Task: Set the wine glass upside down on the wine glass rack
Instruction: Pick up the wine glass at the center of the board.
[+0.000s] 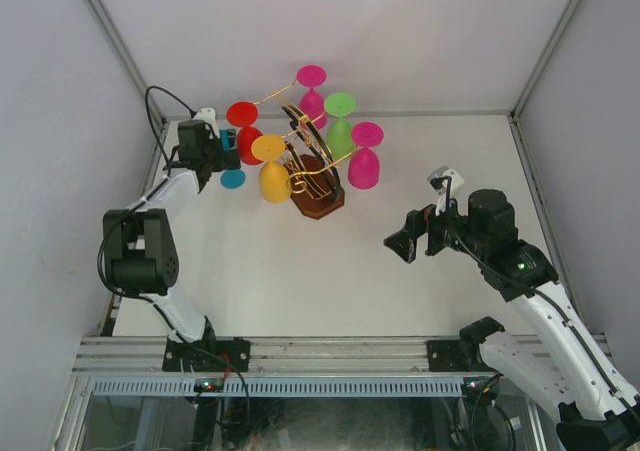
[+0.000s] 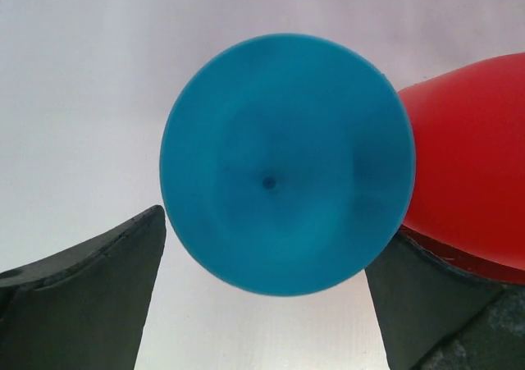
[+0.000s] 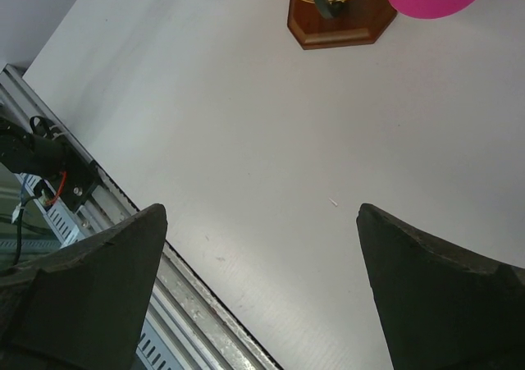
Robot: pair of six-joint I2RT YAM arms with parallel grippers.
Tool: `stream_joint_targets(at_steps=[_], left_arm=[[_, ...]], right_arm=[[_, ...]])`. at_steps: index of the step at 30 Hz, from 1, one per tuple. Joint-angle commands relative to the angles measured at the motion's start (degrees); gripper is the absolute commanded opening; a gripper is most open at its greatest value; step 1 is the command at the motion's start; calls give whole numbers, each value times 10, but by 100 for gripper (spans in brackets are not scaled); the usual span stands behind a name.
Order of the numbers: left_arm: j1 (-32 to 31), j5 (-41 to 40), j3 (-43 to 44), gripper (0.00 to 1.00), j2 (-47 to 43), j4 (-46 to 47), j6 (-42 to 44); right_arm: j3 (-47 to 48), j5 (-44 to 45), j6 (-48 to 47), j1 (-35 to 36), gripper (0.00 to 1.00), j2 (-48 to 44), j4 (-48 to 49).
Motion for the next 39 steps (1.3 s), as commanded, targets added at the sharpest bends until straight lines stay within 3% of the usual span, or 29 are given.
stream_joint_targets(at_steps=[1,17,22,26,31,39], left_arm=[[4,35,41,100,7,28,20],[20,37,67,97,27,55,27],[21,50,66,90,36,52,22],[22,44,59,77,34,51,15],[22,0,-5,71,-18,94,-10],[22,-95,-99,70,-140,122,-49]], right_arm=[[11,-10,-10,-3,98,-2,25],[11,-23,-10,-3,97,7,24],[11,-23,-10,-3,97,5,22],[11,-22,-10,-3,98,5,21],[11,1,-15,-3,98,3,20],[11,105,22,-3,100,-10,20]])
